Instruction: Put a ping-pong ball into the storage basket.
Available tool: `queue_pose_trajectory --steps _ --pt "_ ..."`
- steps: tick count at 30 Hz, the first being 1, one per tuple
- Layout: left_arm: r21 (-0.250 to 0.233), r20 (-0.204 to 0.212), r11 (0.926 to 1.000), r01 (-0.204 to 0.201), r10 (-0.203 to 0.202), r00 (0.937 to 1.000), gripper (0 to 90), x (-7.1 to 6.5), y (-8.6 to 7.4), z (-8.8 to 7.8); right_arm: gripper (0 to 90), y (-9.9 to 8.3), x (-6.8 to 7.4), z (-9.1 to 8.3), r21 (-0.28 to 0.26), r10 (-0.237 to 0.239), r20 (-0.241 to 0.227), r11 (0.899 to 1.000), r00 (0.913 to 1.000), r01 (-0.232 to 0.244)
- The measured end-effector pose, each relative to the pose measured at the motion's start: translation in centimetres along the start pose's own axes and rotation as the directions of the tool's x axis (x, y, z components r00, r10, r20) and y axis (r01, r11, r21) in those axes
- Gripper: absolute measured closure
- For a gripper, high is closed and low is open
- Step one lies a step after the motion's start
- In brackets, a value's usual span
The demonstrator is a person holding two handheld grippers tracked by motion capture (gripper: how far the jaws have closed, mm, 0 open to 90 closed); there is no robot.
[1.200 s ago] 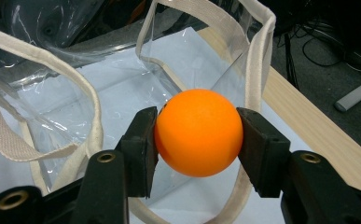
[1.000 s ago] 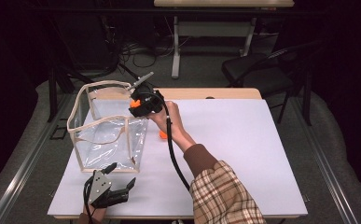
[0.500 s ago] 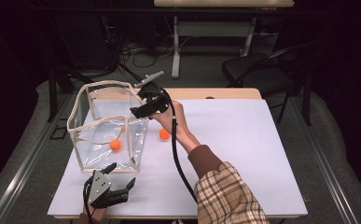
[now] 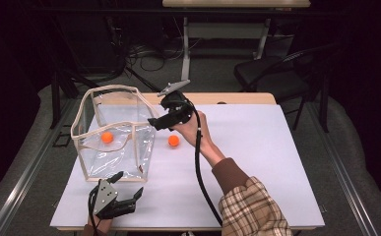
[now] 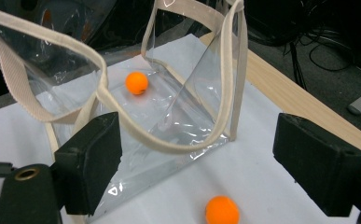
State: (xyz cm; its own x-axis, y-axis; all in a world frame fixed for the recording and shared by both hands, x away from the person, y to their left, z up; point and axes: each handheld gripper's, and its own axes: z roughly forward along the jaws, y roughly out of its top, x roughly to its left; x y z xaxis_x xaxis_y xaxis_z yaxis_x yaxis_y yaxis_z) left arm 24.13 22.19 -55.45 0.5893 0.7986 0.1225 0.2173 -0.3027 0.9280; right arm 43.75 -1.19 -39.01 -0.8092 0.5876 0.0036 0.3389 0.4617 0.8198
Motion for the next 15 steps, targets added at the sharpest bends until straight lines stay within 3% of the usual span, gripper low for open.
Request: queue_pose_trajectory --steps 7,15 --pt "-0.001 -0.001 1.0 0.001 -0.001 1.0 15.9 0.0 0.0 -0.1 13.5 -1.9 0.1 -1.0 -0.002 -0.022 0.007 1.0 0.9997 0.022" --pt "-0.003 -0.002 1.0 0.003 -0.003 1.0 15.9 0.0 0.0 -0.1 12.0 -4.0 0.1 -1.7 -0.005 -0.003 0.004 1.0 1.0 0.004"
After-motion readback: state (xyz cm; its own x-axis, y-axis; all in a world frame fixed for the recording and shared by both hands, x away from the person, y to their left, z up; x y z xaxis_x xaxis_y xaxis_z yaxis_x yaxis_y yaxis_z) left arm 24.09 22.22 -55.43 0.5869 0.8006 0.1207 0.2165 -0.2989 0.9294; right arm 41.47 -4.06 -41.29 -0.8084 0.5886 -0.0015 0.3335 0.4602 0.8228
